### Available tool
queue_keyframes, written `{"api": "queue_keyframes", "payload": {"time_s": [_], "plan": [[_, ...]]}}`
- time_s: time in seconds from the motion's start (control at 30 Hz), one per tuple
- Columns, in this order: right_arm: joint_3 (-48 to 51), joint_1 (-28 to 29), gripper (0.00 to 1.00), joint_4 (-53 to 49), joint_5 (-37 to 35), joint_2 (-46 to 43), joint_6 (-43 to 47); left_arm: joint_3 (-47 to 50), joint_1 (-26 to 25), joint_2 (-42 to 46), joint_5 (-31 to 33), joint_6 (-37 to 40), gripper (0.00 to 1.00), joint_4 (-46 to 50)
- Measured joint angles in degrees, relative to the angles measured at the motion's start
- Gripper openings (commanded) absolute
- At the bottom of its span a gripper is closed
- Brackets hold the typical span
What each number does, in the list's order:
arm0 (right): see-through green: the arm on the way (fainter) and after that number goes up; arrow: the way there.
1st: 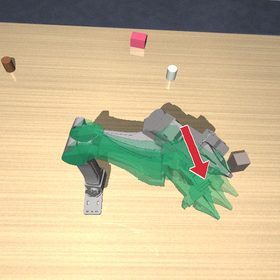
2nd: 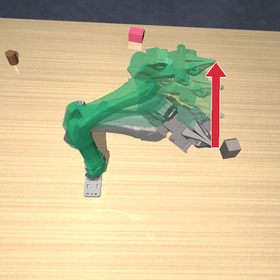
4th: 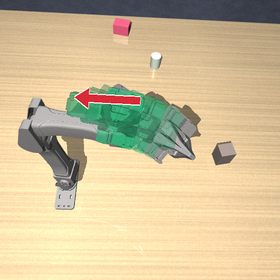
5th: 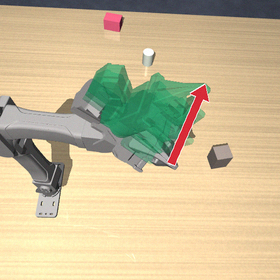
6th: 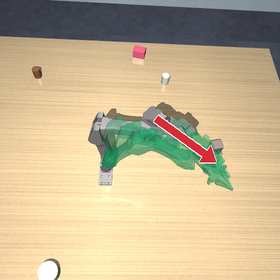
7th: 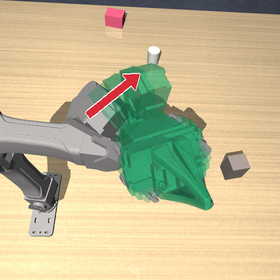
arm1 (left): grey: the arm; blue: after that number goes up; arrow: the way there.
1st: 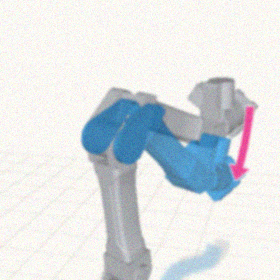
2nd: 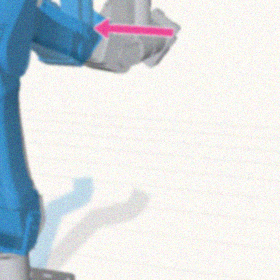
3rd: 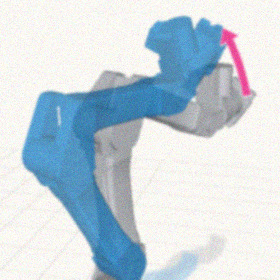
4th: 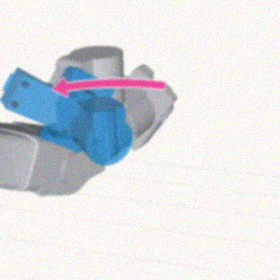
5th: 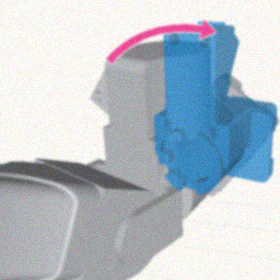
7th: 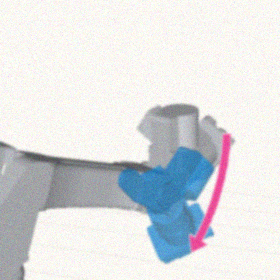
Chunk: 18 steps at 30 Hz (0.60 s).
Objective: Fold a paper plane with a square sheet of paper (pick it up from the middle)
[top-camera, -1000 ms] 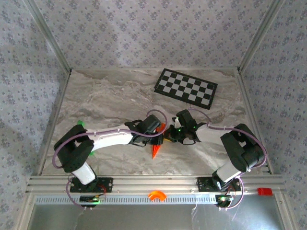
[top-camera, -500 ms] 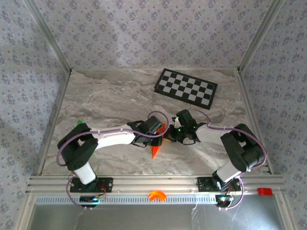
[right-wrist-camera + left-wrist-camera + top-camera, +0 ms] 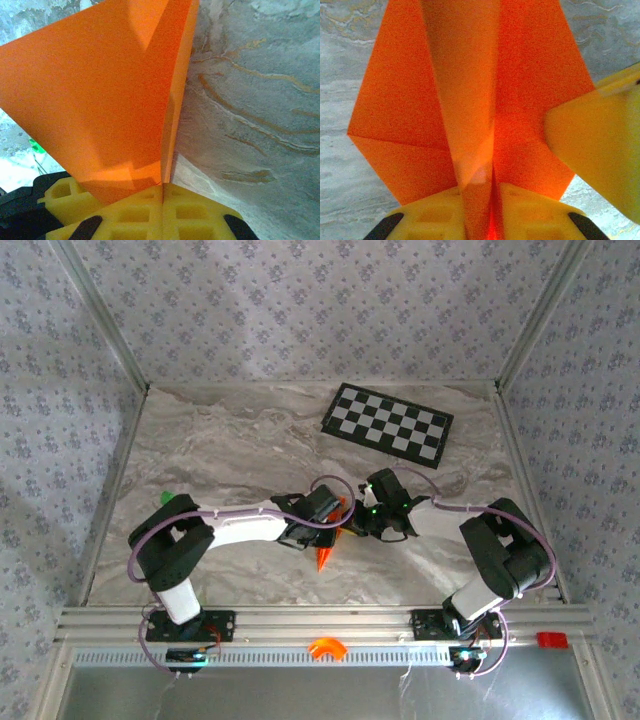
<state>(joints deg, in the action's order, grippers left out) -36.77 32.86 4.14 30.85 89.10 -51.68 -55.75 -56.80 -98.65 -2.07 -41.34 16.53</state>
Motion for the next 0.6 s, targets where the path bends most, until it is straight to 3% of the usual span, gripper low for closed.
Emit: {"api": "queue_keyframes", "payload": {"time_s": [0.17, 0.37, 0.6], "plan": [[0.00, -0.35, 0.16, -0.02, 0.24, -0.02, 0.02, -0.13, 0.00, -0.09, 0.04, -0.04, 0.09, 0.07], [1.42, -3.43, 0.33, -2.29, 0.02, -3.89, 1.46, -2.27, 0.11, -0.09, 3.43, -1.86, 0.08, 2.86], [4.98, -10.10, 0.37, -7.02, -0.46, -12.00, 4.24, -5.44, 2.86, -0.13, 7.32, -4.87, 0.09, 7.93]]}}
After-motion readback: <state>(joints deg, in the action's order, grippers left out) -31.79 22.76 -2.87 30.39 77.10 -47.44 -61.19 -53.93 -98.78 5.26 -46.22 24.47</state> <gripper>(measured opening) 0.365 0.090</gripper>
